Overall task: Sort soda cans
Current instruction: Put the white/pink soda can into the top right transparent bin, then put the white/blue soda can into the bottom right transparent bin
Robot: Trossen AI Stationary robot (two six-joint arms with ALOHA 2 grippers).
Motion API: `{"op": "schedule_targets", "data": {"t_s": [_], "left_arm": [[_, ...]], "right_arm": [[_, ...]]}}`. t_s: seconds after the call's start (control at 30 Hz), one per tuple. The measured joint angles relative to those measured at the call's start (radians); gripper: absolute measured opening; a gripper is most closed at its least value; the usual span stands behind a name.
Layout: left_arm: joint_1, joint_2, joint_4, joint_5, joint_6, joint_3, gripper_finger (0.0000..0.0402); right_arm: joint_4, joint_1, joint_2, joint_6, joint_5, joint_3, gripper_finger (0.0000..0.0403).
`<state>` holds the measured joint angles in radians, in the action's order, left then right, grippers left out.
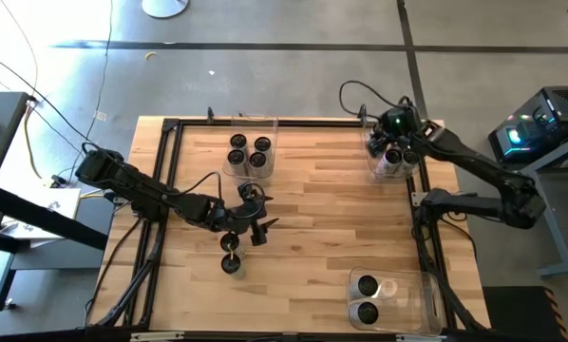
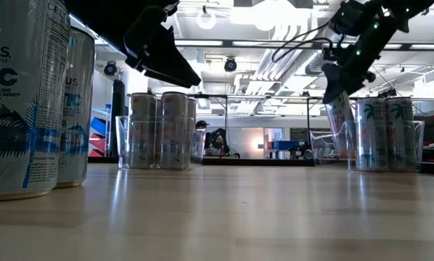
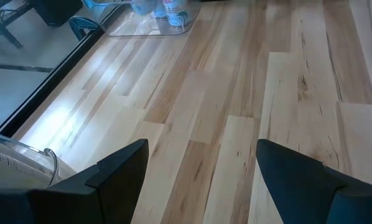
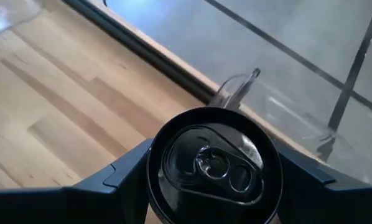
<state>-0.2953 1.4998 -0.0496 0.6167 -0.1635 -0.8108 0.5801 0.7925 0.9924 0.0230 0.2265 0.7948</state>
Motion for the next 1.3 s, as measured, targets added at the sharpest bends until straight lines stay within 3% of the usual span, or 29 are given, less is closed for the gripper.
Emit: {"op": "schedule_targets", "data": {"t_s": [0.3, 0.57, 0.73, 1.03, 1.17, 1.3], "left_arm": [[0.000, 0.000, 0.000, 0.002, -0.011, 0.000, 0.0291], [0.000, 0.000, 0.000, 0.002, -0.010, 0.000, 0.0291], [0.000, 0.000, 0.000, 0.002, -0.016, 0.000, 0.0291], [0.000, 0.000, -0.002, 0.002, -0.017, 0.000, 0.0291], [-0.012, -0.021, 0.004, 0.001, -0.007, 0.000, 0.0291], [-0.057, -0.119, 0.055, 0.005, -0.003, 0.000, 0.0291]], "right_arm": [[-0.051, 0.001, -0.005, -0.013, 0.013, -0.132, 0.0242], [-0.035, 0.001, -0.003, -0.054, 0.015, -0.127, 0.0255], [0.055, 0.001, 0.002, -0.070, 0.017, -0.072, 0.0318], [0.249, -0.001, 0.000, -0.096, 0.030, 0.135, 0.0332], [0.258, -0.067, -0.015, -0.131, 0.013, 0.204, 0.0333], [0.140, -0.238, -0.040, -0.152, -0.120, 0.198, 0.0333]]}}
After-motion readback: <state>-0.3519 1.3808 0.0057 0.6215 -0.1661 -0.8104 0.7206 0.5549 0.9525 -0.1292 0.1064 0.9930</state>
